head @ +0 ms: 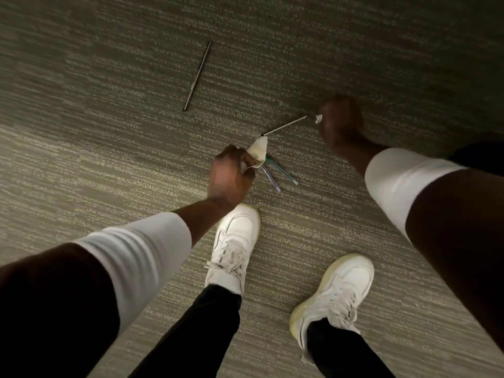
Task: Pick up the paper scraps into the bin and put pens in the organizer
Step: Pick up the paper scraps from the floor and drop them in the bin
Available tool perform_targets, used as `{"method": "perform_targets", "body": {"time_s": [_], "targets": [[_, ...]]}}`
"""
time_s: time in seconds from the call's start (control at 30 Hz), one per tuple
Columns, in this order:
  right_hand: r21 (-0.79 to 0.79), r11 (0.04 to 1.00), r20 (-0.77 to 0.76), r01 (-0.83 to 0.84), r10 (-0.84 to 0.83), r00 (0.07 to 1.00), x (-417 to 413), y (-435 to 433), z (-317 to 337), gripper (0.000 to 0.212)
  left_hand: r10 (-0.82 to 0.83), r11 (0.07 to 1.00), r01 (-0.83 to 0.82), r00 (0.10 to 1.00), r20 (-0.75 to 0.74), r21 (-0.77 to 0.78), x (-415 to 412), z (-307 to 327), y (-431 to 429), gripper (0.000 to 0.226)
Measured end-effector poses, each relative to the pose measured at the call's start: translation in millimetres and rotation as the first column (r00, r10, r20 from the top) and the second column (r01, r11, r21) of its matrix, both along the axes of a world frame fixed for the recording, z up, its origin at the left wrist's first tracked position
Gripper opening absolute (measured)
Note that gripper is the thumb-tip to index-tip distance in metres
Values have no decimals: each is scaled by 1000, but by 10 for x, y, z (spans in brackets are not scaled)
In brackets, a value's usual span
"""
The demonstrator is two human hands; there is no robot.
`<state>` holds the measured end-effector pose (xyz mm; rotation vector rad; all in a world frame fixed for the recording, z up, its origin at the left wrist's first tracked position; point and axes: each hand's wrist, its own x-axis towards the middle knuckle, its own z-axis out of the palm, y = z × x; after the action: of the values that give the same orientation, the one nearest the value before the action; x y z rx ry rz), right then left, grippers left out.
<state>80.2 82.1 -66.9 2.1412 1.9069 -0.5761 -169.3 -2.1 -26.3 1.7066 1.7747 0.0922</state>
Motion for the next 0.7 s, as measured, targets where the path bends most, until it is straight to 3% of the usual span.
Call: {"method": "perform_targets", "body": {"time_s": [0.23, 0.4, 0.6, 0.7], "targets": [[-21, 958, -123, 287, -287, 950, 321, -905, 583, 26, -79, 995, 78, 997, -1, -60, 335, 415, -42, 12], [-57, 806, -281, 589, -579, 766, 380, -1385, 1129, 22, -147, 987, 150, 987, 62, -64, 884, 867, -59, 13], [9, 606, -458, 796, -705, 542, 374, -1741, 1972, 20, -212, 972, 224, 966, 146, -66, 1574, 1489, -114, 15], [42, 530, -485, 847, -731, 481, 418, -1830, 2366, 15, -189, 975, 206, 964, 186, -79, 1892, 1795, -195, 12]]}}
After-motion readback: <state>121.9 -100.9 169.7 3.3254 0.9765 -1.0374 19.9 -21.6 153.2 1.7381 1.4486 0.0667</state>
